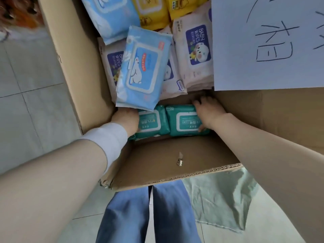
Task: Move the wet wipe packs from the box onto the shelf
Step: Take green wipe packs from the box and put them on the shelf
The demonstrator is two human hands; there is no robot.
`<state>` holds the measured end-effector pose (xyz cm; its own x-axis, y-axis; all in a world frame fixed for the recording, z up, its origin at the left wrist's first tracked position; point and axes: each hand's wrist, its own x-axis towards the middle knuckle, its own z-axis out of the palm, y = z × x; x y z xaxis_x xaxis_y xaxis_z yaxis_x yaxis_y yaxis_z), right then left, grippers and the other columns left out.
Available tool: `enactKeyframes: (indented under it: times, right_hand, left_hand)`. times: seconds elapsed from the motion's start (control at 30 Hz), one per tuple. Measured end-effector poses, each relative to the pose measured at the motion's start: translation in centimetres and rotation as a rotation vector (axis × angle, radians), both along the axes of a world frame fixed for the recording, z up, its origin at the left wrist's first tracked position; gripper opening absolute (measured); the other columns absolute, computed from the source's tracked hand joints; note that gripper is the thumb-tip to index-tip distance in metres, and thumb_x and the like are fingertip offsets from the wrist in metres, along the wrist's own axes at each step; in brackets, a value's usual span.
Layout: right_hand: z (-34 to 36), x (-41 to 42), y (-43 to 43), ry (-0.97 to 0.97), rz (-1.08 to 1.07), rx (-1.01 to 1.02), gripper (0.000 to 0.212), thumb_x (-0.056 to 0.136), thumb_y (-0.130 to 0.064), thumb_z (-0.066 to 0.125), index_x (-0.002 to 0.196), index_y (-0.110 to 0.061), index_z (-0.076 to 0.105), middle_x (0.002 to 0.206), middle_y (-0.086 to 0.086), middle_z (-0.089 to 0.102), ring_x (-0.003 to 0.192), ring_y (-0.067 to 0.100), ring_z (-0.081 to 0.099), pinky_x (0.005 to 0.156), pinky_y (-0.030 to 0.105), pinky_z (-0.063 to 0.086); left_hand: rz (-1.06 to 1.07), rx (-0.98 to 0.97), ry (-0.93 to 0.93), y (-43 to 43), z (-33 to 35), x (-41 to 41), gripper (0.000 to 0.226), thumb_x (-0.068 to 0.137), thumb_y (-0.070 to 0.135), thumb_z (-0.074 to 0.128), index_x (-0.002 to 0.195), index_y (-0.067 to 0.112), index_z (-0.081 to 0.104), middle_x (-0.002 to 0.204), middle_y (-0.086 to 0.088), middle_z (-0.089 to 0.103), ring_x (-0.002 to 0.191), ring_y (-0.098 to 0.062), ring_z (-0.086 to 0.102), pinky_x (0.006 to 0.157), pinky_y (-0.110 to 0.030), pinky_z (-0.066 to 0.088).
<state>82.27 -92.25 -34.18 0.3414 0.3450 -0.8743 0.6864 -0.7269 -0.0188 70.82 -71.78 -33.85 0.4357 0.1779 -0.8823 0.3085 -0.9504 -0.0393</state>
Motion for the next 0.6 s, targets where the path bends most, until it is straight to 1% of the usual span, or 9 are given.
enactKeyframes:
  times: [0.07, 0.1, 0.17, 0.23, 0.37, 0.43, 0.53, 0.6]
  right_hand:
    - [0.3, 0.2, 0.4, -0.015, 0.064, -0.027, 0.093, 0.062, -0.038, 0.083, 0.136, -0.009, 0.034, 0.134, 0.017, 0.042, 0.123, 0.031, 0.039, 0.103, 0.038, 0.033]
    - [0.4, 0.3, 0.5, -0.021, 0.068, -0.03, 0.09, 0.062, -0.039, 0.083, 0.134, -0.01, 0.036, 0.132, 0.016, 0.045, 0.122, 0.031, 0.041, 0.102, 0.038, 0.033]
    - [0.8, 0.3, 0.6, -0.029, 0.059, -0.031, 0.086, 0.061, -0.041, 0.082, 0.13, -0.01, 0.04, 0.13, 0.015, 0.048, 0.12, 0.03, 0.043, 0.1, 0.037, 0.034]
    - [1.3, 0.3, 0.6, -0.034, 0.073, -0.031, 0.082, 0.061, -0.047, 0.081, 0.126, -0.011, 0.046, 0.126, 0.012, 0.052, 0.116, 0.028, 0.046, 0.096, 0.035, 0.036]
    - [2.3, 0.3, 0.1, -0.036, 0.069, 0.003, 0.074, 0.061, -0.054, 0.077, 0.118, -0.014, 0.054, 0.119, 0.009, 0.054, 0.111, 0.025, 0.048, 0.095, 0.035, 0.036]
    - [2.5, 0.3, 0.0, -0.022, 0.024, 0.019, 0.072, 0.062, -0.051, 0.078, 0.118, -0.014, 0.054, 0.119, 0.009, 0.054, 0.111, 0.025, 0.047, 0.094, 0.035, 0.038]
    - [2.6, 0.2, 0.2, 0.048, -0.125, 0.005, 0.072, 0.063, -0.039, 0.083, 0.122, -0.015, 0.05, 0.118, 0.009, 0.055, 0.106, 0.025, 0.054, 0.078, 0.031, 0.044]
    - [2.7, 0.4, 0.5, 0.101, -0.192, -0.011, 0.072, 0.063, -0.034, 0.084, 0.124, -0.017, 0.049, 0.117, 0.008, 0.058, 0.103, 0.025, 0.058, 0.075, 0.031, 0.049]
  left_hand:
    - [-0.028, 0.045, -0.012, 0.0, 0.0, 0.1, 0.039, 0.093, 0.022, 0.051, 0.128, 0.007, 0.044, 0.135, -0.015, 0.046, 0.124, -0.03, 0.046, 0.1, -0.036, 0.04]
    - [-0.038, 0.057, -0.02, -0.1, 0.2, 0.1, 0.038, 0.094, 0.02, 0.051, 0.128, 0.007, 0.043, 0.135, -0.015, 0.047, 0.124, -0.03, 0.046, 0.099, -0.036, 0.039]
    - [-0.076, 0.068, -0.028, -0.2, 0.7, 0.1, 0.047, 0.09, 0.023, 0.058, 0.13, 0.008, 0.04, 0.135, -0.013, 0.046, 0.124, -0.029, 0.045, 0.098, -0.035, 0.039]
    - [-0.126, 0.059, -0.02, 0.0, 1.1, 0.1, 0.059, 0.085, 0.031, 0.065, 0.133, 0.01, 0.038, 0.134, -0.012, 0.048, 0.124, -0.029, 0.046, 0.097, -0.035, 0.041]
    - [-0.107, 0.028, -0.04, 0.1, 1.4, 0.1, 0.063, 0.082, 0.039, 0.066, 0.134, 0.013, 0.041, 0.134, -0.009, 0.049, 0.122, -0.027, 0.047, 0.096, -0.034, 0.041]
    - [-0.065, -0.012, -0.031, 0.0, 1.2, 0.3, 0.064, 0.082, 0.042, 0.066, 0.132, 0.011, 0.042, 0.133, -0.009, 0.049, 0.121, -0.027, 0.048, 0.097, -0.033, 0.042]
    - [0.013, -0.079, 0.007, -0.2, 0.3, 0.5, 0.066, 0.082, 0.044, 0.065, 0.132, 0.007, 0.041, 0.132, -0.012, 0.05, 0.118, -0.029, 0.051, 0.099, -0.038, 0.044]
    - [0.018, -0.098, 0.006, -0.3, -0.1, 0.4, 0.075, 0.078, 0.046, 0.068, 0.135, 0.01, 0.035, 0.136, -0.013, 0.047, 0.122, -0.031, 0.047, 0.101, -0.041, 0.041]
